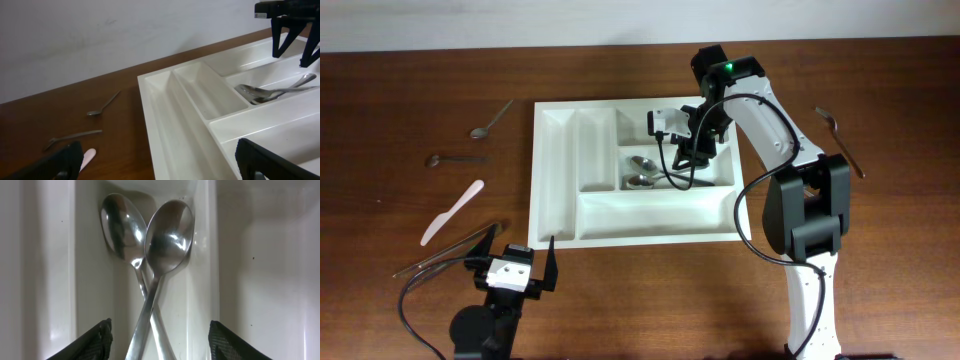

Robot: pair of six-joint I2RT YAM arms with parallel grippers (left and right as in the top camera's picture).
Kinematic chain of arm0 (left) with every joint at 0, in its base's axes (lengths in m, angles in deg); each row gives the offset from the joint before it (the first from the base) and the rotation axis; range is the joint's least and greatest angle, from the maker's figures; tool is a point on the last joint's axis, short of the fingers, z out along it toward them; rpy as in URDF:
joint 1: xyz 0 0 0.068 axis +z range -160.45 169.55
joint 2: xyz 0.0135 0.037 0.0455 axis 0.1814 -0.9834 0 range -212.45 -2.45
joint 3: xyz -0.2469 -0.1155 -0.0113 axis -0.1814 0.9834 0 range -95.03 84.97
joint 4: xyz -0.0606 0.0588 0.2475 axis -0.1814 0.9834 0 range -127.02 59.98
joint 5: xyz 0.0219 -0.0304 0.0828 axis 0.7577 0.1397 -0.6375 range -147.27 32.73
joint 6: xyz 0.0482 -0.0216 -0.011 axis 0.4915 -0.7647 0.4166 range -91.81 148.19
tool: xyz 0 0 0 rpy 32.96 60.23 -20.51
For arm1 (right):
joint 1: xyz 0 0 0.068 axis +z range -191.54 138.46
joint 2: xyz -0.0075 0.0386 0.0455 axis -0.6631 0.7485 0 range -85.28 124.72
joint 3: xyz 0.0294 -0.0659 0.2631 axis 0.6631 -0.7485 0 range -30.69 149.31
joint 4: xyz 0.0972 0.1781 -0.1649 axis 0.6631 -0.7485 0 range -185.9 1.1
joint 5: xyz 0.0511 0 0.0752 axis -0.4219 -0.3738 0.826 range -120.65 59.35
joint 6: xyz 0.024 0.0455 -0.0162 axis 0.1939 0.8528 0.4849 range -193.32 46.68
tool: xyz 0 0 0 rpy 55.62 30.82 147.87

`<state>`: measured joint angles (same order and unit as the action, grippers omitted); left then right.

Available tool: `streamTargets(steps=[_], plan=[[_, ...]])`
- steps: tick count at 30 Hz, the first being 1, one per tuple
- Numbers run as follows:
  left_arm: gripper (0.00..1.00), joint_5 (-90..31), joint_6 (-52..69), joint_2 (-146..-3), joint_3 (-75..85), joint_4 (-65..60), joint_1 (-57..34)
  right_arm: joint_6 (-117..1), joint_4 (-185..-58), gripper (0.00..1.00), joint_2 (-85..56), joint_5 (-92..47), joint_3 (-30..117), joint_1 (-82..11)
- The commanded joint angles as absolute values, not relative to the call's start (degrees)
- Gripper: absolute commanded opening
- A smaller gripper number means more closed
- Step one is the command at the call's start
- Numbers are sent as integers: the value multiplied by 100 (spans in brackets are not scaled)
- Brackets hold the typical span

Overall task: Pack container
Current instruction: 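Lower the spoon onto the first spoon and open the right gripper, then raise the right gripper and move it to the fork right of the tray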

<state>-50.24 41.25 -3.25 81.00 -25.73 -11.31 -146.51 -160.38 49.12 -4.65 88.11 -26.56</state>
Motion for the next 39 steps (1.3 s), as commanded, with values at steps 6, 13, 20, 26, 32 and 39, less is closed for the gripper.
streamTargets(steps=[6, 13, 20, 26, 32, 39], plan=[[99, -5002, 4133, -279, 8150, -2591, -1136, -14157, -16106, 64, 4519, -432, 9023, -2658], [99, -5004, 4136, -279, 8150, -2591, -1136, -14026, -16760, 84, 4027, -548, 9900, -2691], [99, -5004, 4136, -279, 8150, -2591, -1136, -12806, -16976, 99, 3531, -832, 10230, -2944], [99, -5004, 4133, -279, 8150, -2591, -1136, -11794, -16950, 99, 3374, -299, 10230, -3165], [99, -5004, 4136, -279, 8150, -2591, -1136, -10937, -17020, 99, 3413, -734, 10118, -3346], [99, -5002, 4136, -279, 8150, -2591, -1136, -10900, -17190, 99, 3413, -594, 10101, -3727]])
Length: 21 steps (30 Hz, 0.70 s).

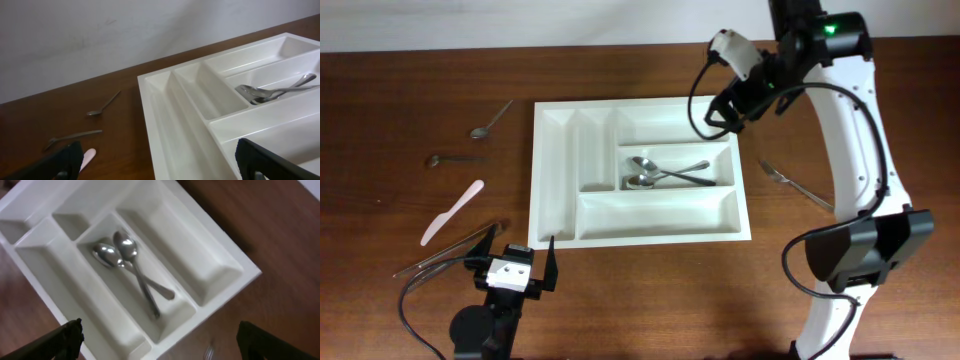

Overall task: Pack container
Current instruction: 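Raise the right gripper and move it to the fork right of the tray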

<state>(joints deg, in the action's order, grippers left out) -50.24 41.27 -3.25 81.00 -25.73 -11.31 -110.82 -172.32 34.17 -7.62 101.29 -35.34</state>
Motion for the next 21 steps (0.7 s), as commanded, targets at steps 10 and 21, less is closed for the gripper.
streamTargets(steps=[10, 21], plan=[[99, -5004, 4133, -279, 8150, -2591, -1136, -10129, -16869, 99, 3435, -954, 10099, -4371], [99, -5002, 4133, -279, 8150, -2591, -1136, -8664, -16312, 99, 3796, -1870, 10099, -5090]])
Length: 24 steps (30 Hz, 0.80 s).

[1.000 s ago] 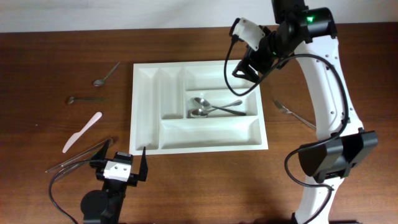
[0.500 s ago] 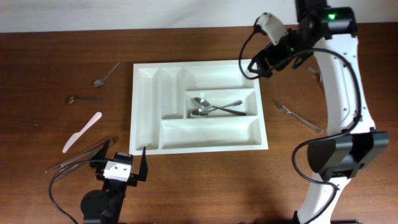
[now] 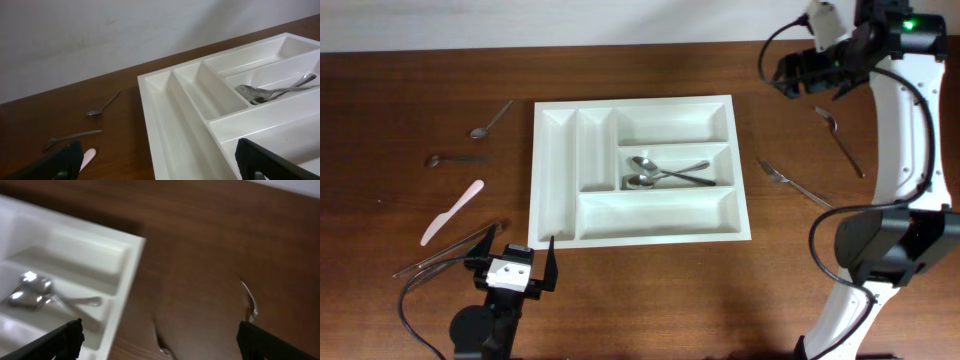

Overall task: Pack container
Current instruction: 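Raise the right gripper and move it to the fork right of the tray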

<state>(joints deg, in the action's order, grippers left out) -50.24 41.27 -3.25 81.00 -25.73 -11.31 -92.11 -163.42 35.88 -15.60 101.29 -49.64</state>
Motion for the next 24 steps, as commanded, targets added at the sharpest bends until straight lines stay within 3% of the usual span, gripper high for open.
streamTargets(steps=[1, 24], plan=[[99, -5004, 4136, -279, 8150, -2591, -1136, -8627, -16296, 99, 3839, -1870, 10099, -5141], [99, -5002, 4136, -279, 8150, -2591, -1136, -7735, -16189, 99, 4690, -2644, 10064, -5914]])
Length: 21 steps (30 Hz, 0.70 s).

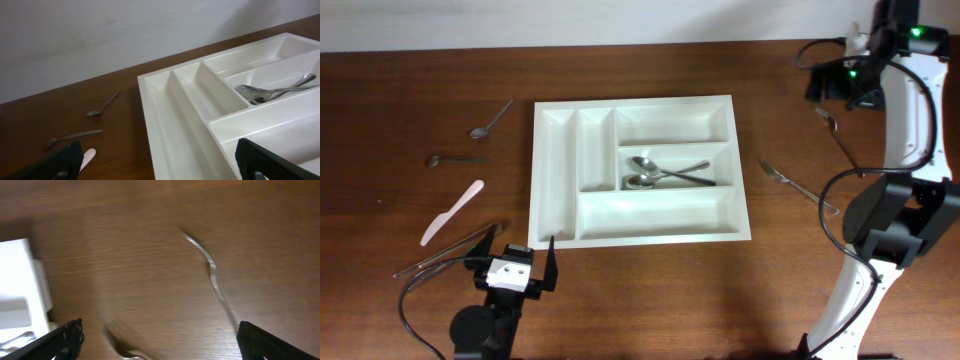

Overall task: Pack container
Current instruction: 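Raise the right gripper and move it to the fork right of the tray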

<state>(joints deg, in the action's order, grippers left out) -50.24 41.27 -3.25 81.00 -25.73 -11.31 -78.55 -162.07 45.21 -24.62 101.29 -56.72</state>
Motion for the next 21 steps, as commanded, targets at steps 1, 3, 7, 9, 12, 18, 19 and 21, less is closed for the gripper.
streamTargets(steps=[1, 3, 7, 9, 12, 18, 19, 21], plan=[[99, -5002, 4133, -279, 8150, -2591, -1136, -7735, -16189, 99, 4722, -2642, 10061, -5973], [99, -5004, 4136, -279, 8150, -2591, -1136, -7755, -16185, 99, 4816, -2637, 10044, -6118], [99, -5004, 4133, -279, 8150, -2591, -1136, -7925, -16213, 99, 5059, -2556, 10033, -6271], [99, -5004, 4133, -279, 8150, -2591, -1136, -8026, -16229, 100, 5223, -2447, 10033, -6288], [99, -5002, 4136, -279, 8150, -2591, -1136, -8166, -16233, 100, 5487, -2423, 10033, -6238], [99, -5004, 4136, -279, 8150, -2591, -1136, -8212, -16145, 100, 5837, -2425, 10033, -6175], [99, -5004, 4133, -279, 8150, -2591, -1136, -8218, -16135, 100, 5850, -2430, 10033, -6177], [99, -5002, 4136, -279, 8150, -2591, -1136, -8255, -16106, 99, 5883, -2430, 10033, -6190]])
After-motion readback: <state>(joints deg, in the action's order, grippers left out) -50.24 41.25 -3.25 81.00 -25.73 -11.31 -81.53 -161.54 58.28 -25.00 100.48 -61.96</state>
